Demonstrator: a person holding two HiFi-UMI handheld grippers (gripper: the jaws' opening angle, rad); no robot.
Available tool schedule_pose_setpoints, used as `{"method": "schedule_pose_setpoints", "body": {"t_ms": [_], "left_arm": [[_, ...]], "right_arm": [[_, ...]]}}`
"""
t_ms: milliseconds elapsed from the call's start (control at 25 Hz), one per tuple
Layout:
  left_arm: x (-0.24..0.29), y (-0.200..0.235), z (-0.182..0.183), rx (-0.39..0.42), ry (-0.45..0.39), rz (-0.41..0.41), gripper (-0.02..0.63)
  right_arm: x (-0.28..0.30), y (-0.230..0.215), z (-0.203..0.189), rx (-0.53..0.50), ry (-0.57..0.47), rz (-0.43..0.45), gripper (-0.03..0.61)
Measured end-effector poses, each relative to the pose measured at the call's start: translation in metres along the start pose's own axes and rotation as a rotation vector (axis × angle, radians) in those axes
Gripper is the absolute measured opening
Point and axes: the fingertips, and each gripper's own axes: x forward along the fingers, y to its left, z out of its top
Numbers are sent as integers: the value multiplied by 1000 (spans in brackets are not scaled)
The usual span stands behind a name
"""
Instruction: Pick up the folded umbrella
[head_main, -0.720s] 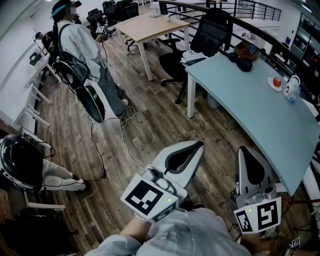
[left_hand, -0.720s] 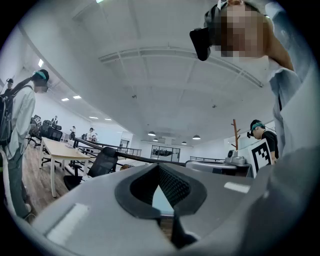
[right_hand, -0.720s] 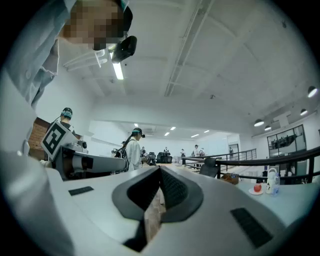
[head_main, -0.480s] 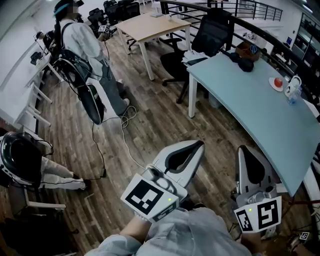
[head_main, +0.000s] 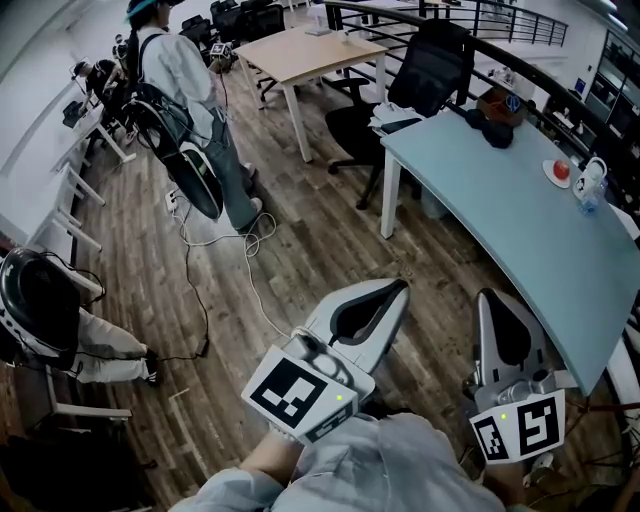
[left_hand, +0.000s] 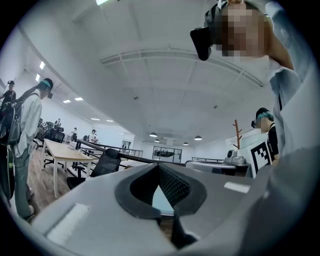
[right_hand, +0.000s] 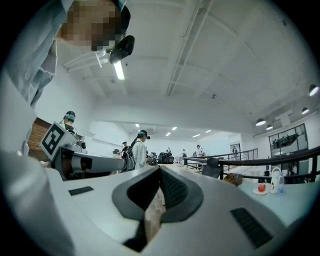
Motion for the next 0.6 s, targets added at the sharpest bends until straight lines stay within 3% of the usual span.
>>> {"method": "schedule_pose_setpoints", "body": {"t_ms": [600], "left_arm": [[-11, 37, -6, -3, 8, -22, 5]], "right_arm": [[25, 22, -11, 10, 3, -37, -2]]}}
